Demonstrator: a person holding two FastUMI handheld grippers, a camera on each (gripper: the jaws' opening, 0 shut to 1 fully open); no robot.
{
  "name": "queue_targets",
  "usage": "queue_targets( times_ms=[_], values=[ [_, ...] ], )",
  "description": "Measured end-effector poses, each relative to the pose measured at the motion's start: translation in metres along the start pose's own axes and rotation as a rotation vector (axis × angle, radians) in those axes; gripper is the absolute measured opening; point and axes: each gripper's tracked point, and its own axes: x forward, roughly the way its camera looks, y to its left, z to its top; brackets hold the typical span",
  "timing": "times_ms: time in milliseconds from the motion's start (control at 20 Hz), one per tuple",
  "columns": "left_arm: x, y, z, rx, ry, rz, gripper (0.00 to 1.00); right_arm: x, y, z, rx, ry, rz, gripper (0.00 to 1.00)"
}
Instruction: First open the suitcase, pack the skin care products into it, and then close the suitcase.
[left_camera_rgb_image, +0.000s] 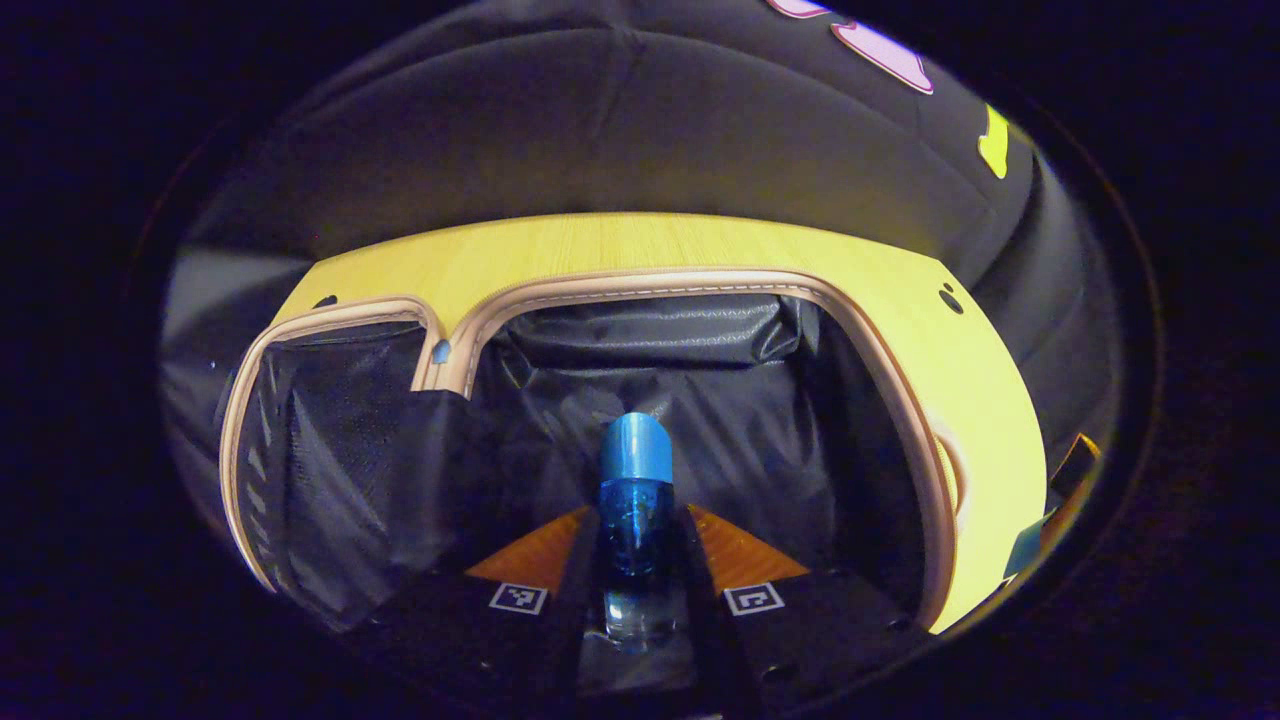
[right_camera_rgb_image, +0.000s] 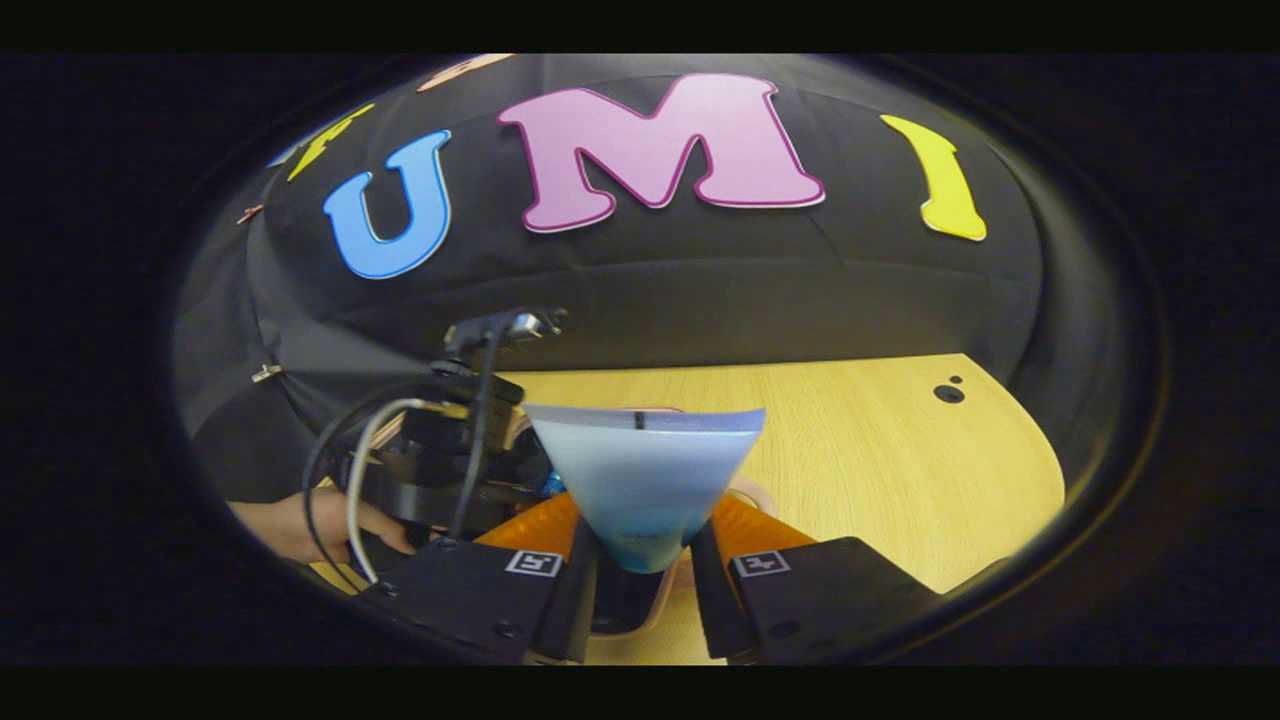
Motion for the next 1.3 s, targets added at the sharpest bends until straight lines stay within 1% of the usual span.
queue_targets(
  times_ms=[50,100,150,200,250,300,400,450,500,600,650,800,850,900,1000,1050,1100,1150,1200,1250,1300],
  values=[
    [-0.011,0.006,0.005,-0.01,-0.032,0.006,0.61,0.002,-0.001,-0.001,0.002,0.01,-0.001,0.47],
    [-0.024,0.007,0.01,-0.038,-0.076,-0.011,0.7,0.005,-0.001,-0.003,0.008,0.023,0.0,0.47],
    [-0.039,0.01,0.017,-0.071,-0.127,-0.018,0.84,0.008,0.001,-0.005,0.014,0.037,0.005,0.47],
    [-0.056,0.019,0.024,-0.095,-0.184,-0.011,0.94,0.012,0.002,-0.008,0.022,0.054,0.007,0.47],
    [-0.075,0.031,0.028,-0.111,-0.238,0.009,1.0,0.015,0.003,-0.013,0.029,0.076,0.007,0.47],
    [-0.094,0.044,0.033,-0.122,-0.289,0.03,0.98,0.02,0.005,-0.018,0.035,0.099,0.007,0.47],
    [-0.132,0.062,0.034,-0.162,-0.368,0.047,0.96,0.034,0.009,-0.035,0.004,0.163,-0.004,0.46],
    [-0.147,0.065,0.031,-0.195,-0.383,0.037,0.96,0.039,0.009,-0.044,-0.001,0.209,-0.024,0.47],
    [-0.163,0.067,0.026,-0.223,-0.395,0.02,0.96,0.044,0.011,-0.052,0.02,0.252,-0.039,0.47],
    [-0.188,0.081,0.02,-0.247,-0.434,0.029,0.97,0.056,0.024,-0.064,0.078,0.313,-0.051,0.47],
    [-0.199,0.084,0.017,-0.258,-0.449,0.022,0.96,0.063,0.03,-0.069,0.087,0.333,-0.052,0.46],
    [-0.226,0.099,0.007,-0.343,-0.469,0.006,0.96,0.087,0.041,-0.091,0.05,0.395,-0.075,0.47],
    [-0.233,0.104,0.004,-0.371,-0.473,-0.001,0.92,0.091,0.038,-0.098,0.045,0.412,-0.1,0.47],
    [-0.237,0.111,-0.001,-0.395,-0.476,0.001,0.97,0.095,0.035,-0.102,0.052,0.425,-0.127,0.47],
    [-0.246,0.122,-0.011,-0.43,-0.469,0.007,0.96,0.098,0.033,-0.109,0.101,0.457,-0.172,0.47],
    [-0.252,0.125,-0.016,-0.454,-0.458,0.005,0.96,0.1,0.034,-0.112,0.113,0.468,-0.186,0.4],
    [-0.258,0.126,-0.018,-0.477,-0.463,-0.005,0.96,0.103,0.035,-0.114,0.114,0.472,-0.198,0.48],
    [-0.265,0.13,-0.019,-0.497,-0.473,-0.005,0.97,0.105,0.034,-0.116,0.107,0.479,-0.214,0.5],
    [-0.272,0.137,-0.022,-0.513,-0.481,0.007,0.96,0.104,0.039,-0.114,0.108,0.474,-0.212,0.43],
    [-0.276,0.146,-0.026,-0.524,-0.488,0.027,0.96,0.105,0.043,-0.113,0.105,0.465,-0.202,0.44],
    [-0.28,0.156,-0.03,-0.532,-0.489,0.041,0.96,0.102,0.05,-0.111,0.106,0.46,-0.18,0.6]
  ],
)
